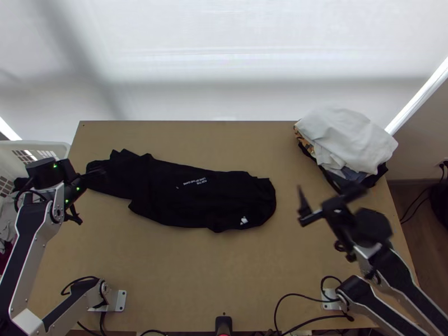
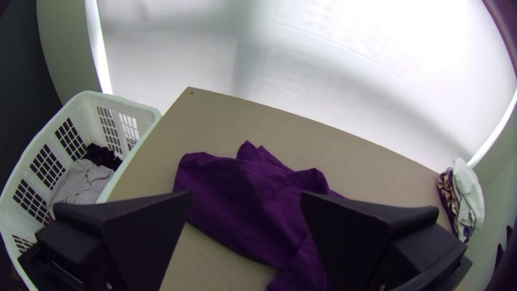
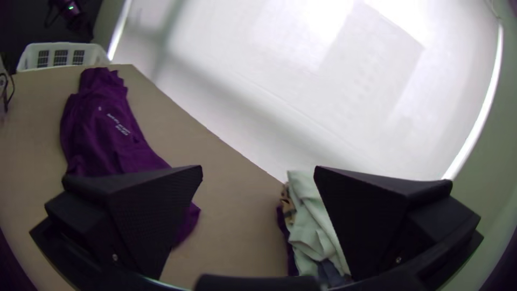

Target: Fold the t-shirt

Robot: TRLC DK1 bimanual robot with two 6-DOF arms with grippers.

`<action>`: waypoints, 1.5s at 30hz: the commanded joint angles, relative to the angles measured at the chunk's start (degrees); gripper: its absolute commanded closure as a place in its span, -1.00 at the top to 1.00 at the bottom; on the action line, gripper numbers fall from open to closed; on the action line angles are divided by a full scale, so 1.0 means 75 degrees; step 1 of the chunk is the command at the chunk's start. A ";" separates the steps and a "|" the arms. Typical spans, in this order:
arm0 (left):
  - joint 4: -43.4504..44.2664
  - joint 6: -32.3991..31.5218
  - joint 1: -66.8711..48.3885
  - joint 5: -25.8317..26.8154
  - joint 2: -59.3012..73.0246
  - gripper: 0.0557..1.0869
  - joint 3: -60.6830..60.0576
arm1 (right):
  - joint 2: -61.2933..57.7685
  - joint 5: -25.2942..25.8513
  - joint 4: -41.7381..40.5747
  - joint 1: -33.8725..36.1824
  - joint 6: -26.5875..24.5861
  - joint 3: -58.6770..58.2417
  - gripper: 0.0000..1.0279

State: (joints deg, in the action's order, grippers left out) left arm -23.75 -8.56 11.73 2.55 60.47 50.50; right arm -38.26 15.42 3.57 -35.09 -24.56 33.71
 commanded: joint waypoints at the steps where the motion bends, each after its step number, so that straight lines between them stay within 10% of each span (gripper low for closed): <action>1: 0.0108 -0.0125 -0.0040 0.0071 -0.0058 0.90 0.0204 | -0.1016 0.0194 -0.0137 -0.0841 -0.0359 0.0720 0.91; 10: 0.0248 -0.0195 0.0054 0.0071 -0.0070 0.90 0.0181 | -0.3348 0.0323 0.0039 -0.3384 -0.0781 0.1763 0.91; 25: 0.0354 -0.0453 0.0265 0.0071 -0.0152 0.90 0.0122 | -0.7625 0.0206 0.0133 -0.4368 -0.0113 0.4587 0.90; 39: 0.0518 -0.0476 0.0347 0.0071 -0.0152 0.90 -0.0019 | -0.9418 -0.0029 0.0332 -0.4802 0.0966 0.5782 0.06; 45: 0.0588 -0.0476 0.0347 0.0082 -0.0105 0.90 -0.0077 | -1.0004 -0.0076 0.0344 -0.4837 0.1153 0.6274 0.05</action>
State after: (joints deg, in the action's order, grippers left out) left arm -19.99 -11.14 14.00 2.57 60.29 50.61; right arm -111.02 15.40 5.93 -70.50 -17.47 78.00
